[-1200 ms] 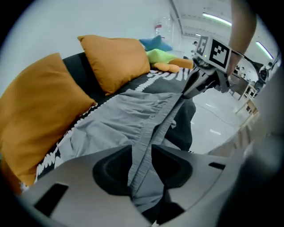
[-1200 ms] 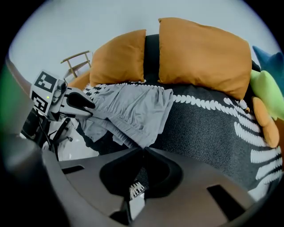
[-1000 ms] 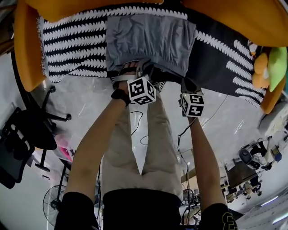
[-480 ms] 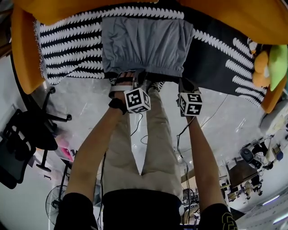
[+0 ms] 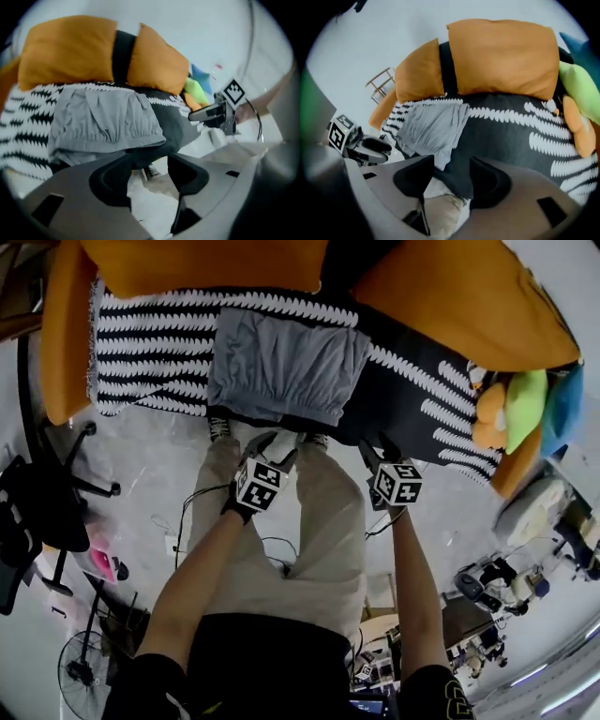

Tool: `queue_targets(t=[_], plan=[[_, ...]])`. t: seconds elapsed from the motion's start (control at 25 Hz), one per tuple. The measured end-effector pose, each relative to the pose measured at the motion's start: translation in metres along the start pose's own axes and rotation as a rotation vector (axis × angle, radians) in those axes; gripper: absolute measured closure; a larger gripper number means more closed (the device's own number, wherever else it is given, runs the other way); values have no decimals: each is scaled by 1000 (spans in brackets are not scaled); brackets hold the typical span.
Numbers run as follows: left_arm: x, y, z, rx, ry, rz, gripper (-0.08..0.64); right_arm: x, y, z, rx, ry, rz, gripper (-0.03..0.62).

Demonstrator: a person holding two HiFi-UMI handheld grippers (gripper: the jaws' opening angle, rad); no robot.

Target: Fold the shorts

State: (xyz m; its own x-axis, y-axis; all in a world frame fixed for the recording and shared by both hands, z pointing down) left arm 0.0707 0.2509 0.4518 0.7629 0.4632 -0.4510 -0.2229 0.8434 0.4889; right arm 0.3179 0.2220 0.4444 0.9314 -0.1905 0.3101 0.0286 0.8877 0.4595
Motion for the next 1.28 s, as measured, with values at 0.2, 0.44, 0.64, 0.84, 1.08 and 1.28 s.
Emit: queue_targets(t=[0.2, 0.44, 0.64, 0.84, 1.08, 1.28], plan=[[26, -13, 57, 147, -94, -655, 304, 55, -120, 66, 42, -135, -157, 362], [39, -14, 131, 361, -249, -1195, 249, 74, -185, 173, -59, -310, -370, 365], [46, -17, 165, 519, -274, -1461, 239, 73, -193, 193, -154, -363, -444, 400], [40, -15, 189, 602, -326, -1605, 254, 73, -176, 204, -237, -380, -474, 426], [40, 1, 198, 467, -432, -1467, 439, 78, -168, 211, -244, -384, -517, 472], [38, 14, 185, 540, -282, -1502, 449, 66, -169, 203, -256, -406, -554, 555]])
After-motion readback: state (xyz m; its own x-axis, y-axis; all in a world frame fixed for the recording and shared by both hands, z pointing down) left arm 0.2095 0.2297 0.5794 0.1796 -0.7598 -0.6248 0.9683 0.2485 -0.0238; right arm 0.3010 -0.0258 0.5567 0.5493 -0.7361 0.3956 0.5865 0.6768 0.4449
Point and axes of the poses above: the fingertips, and each gripper's own axes: z forward along the fingers, x to its right, y out of its underside, the point moved 5 cm from there along -z, backward along the fingers, and after that the axes turned 11 degrees about x, right-handed, at the moved point
